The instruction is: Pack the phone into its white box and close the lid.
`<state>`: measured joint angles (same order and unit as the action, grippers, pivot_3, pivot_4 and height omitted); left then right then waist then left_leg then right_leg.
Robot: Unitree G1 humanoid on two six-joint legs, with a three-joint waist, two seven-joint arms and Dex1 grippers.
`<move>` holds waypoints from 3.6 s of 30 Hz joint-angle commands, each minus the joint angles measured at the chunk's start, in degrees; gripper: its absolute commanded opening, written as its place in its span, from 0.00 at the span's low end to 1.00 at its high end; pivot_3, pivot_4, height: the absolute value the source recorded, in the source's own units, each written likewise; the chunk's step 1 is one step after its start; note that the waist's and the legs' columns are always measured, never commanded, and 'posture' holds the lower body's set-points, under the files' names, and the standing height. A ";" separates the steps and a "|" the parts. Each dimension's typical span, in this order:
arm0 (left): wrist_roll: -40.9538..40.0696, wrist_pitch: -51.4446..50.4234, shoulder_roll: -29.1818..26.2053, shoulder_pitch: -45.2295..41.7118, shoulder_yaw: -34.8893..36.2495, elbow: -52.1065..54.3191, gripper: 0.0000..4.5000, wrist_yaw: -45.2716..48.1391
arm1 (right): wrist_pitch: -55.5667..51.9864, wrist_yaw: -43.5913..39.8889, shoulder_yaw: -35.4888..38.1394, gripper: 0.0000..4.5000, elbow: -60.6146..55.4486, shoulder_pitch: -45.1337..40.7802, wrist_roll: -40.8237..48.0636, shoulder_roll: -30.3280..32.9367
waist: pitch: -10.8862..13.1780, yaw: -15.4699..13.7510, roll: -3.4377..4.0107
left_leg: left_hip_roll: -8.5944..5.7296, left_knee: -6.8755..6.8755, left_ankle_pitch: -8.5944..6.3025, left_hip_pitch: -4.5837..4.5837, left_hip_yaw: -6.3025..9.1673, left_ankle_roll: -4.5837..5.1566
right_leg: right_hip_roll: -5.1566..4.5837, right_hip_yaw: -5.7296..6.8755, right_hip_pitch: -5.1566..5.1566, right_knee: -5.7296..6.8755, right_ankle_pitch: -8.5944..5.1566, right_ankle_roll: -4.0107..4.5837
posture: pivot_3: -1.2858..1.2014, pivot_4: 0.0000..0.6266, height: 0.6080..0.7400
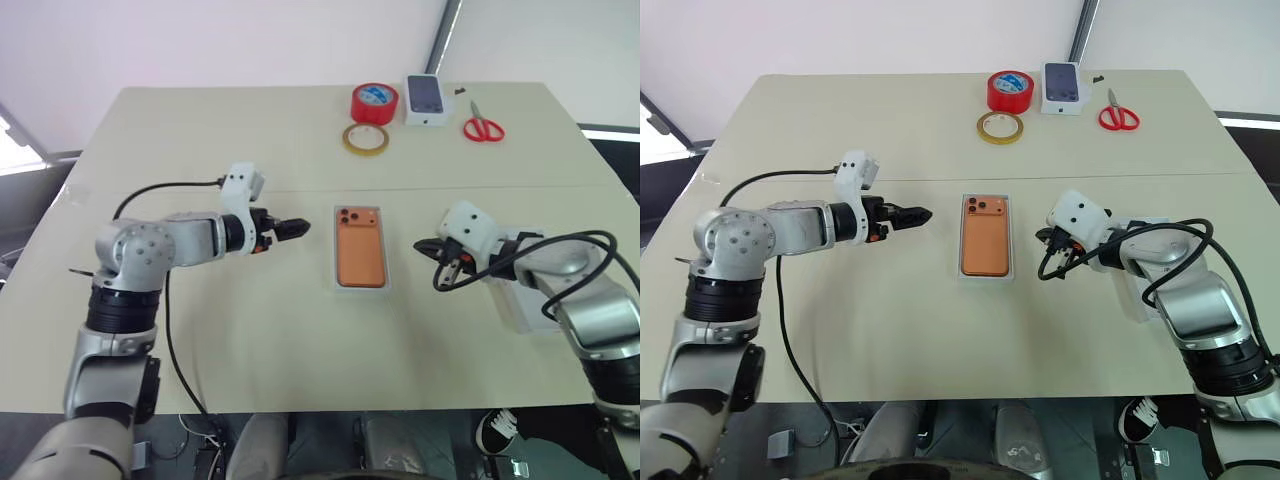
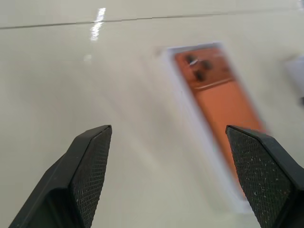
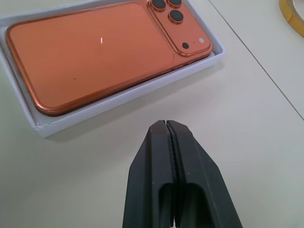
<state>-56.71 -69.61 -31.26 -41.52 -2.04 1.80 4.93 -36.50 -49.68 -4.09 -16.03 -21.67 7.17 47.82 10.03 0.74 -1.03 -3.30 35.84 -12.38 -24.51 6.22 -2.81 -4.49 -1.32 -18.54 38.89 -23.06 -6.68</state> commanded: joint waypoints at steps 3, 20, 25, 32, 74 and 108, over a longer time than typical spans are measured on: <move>14.34 5.23 -2.48 -3.80 -11.30 -1.86 0.37 10.13 | -0.07 1.59 -2.31 0.00 2.20 -3.46 -3.20 0.62 | 0.00 -0.16 0.00 | -0.03 0.00 0.00 -0.01 0.02 0.00 | -0.03 0.01 0.00 -0.01 0.00 0.00 | 0.52 0.24 1.00; 37.15 12.10 6.89 -11.09 -31.09 -9.53 0.01 32.21 | -2.82 2.19 -13.67 0.00 0.53 -7.94 -11.76 -3.20 | 0.01 0.12 0.00 | -0.01 -0.09 0.00 -0.04 0.00 0.00 | 0.00 0.00 -0.07 -0.02 -0.01 -0.01 | 0.52 0.24 1.00; 38.35 10.49 11.60 -9.54 -30.30 -8.29 0.01 33.03 | -3.33 0.92 -15.01 0.00 -1.93 -7.71 -12.30 -3.03 | 0.01 -0.18 0.00 | -0.03 0.01 0.00 -0.03 0.04 0.01 | -0.02 0.03 0.01 -0.01 -0.01 -0.01 | 0.52 0.24 1.00; 37.81 7.90 20.64 -8.38 -28.58 -6.33 0.01 33.27 | -4.25 -1.71 -13.07 0.00 -7.23 -3.70 -11.83 1.36 | 0.00 -1.56 0.01 | -0.16 0.15 -0.08 -0.04 0.11 0.14 | -0.12 0.09 0.14 -0.02 -0.07 -0.12 | 0.52 0.24 1.00; 44.29 12.16 39.27 -13.95 -25.73 -22.20 0.01 33.77 | -5.62 -4.07 5.49 0.00 -14.43 21.07 -10.38 13.16 | 0.00 -1.33 0.01 | -0.23 0.32 -0.15 -0.09 0.04 0.27 | -0.19 0.11 0.23 -0.03 -0.11 -0.19 | 0.52 0.24 1.00; 45.39 10.38 37.00 -11.31 -25.83 -18.83 0.01 34.05 | -2.46 -4.73 6.99 0.00 -9.59 19.88 -10.74 15.40 | -0.01 -1.25 0.04 | -0.20 0.32 -0.15 -0.08 0.02 0.27 | -0.18 0.09 0.19 0.02 -0.11 -0.19 | 0.52 0.24 1.00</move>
<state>-11.43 -60.58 4.58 -51.74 -28.40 -17.51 39.45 -40.46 -53.92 1.29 -24.34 -1.94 -4.64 62.50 10.02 -0.51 -0.99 -3.50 36.15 -12.53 -24.60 6.24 -2.54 -4.67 -1.23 -18.35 38.92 -23.17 -6.88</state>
